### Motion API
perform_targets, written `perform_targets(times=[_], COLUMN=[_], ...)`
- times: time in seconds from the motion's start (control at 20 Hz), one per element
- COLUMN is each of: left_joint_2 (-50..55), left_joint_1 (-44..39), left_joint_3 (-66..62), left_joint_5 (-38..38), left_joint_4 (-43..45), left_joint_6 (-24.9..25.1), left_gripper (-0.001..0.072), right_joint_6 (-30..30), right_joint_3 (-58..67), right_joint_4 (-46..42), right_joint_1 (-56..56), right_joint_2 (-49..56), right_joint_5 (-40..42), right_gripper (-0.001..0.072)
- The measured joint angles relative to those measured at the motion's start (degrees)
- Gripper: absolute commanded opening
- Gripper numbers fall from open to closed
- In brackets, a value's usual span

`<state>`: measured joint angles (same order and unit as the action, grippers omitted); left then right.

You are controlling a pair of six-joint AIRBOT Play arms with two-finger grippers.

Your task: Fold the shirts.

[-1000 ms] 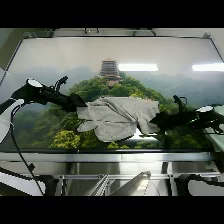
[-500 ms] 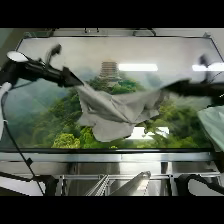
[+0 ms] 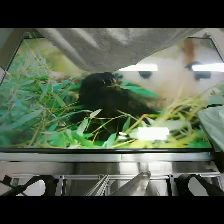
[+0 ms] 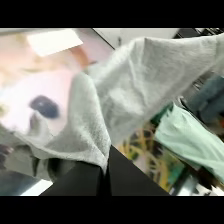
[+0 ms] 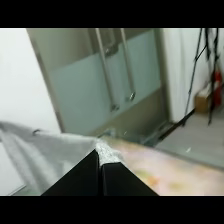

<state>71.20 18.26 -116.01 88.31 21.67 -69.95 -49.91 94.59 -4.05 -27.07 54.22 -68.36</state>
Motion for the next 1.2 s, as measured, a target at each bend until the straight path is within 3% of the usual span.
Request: perform_targets(times=[0.3,0.5,0.7,0.75,0.8,0.85,0.9,0.95,1.2], left_joint_2=[-5.3,3.3,16.7,20.1,23.8,27.2,30.7,33.6,41.6], left_joint_1=[7.7,1.2,-8.0,-9.7,-11.1,-12.0,-12.6,-12.9,-11.1], left_joint_3=[7.7,11.3,13.2,13.2,12.9,12.3,11.2,9.7,1.4], left_joint_5=[2.4,5.8,5.2,3.9,2.2,0.7,-0.6,-1.4,2.6], left_joint_4=[-0.2,2.1,11.5,13.9,16.5,18.4,19.9,20.7,22.5], left_joint_6=[1.4,2.1,4.1,4.5,4.7,4.9,4.9,4.8,0.3], left_gripper=[0.0019,0.0017,0.0018,0.019,0.0507,0.0718,0.0719,0.0719,0.0716], right_joint_6=[-1.9,-3.0,-3.3,-3.3,-3.2,-3.2,-2.9,-2.7,-2.4], right_joint_3=[0.2,-6.4,-18.0,-21.5,-24.9,-27.8,-30.6,-32.5,-36.0], right_joint_4=[-9.3,-15.5,-24.3,-26.3,-28.1,-29.4,-30.6,-31.7,-35.1], right_joint_1=[1.9,8.2,14.2,15.0,15.5,15.9,16.2,16.3,13.9], right_joint_2=[-2.0,2.4,7.6,9.1,10.8,12.5,14.6,16.6,22.6], right_joint_5=[-0.5,-3.6,-1.9,-0.2,1.9,4.0,6.2,7.9,11.7], right_gripper=[0.0014,0.0014,0.0014,0.0015,0.0017,0.0107,0.035,0.0433,0.0442])
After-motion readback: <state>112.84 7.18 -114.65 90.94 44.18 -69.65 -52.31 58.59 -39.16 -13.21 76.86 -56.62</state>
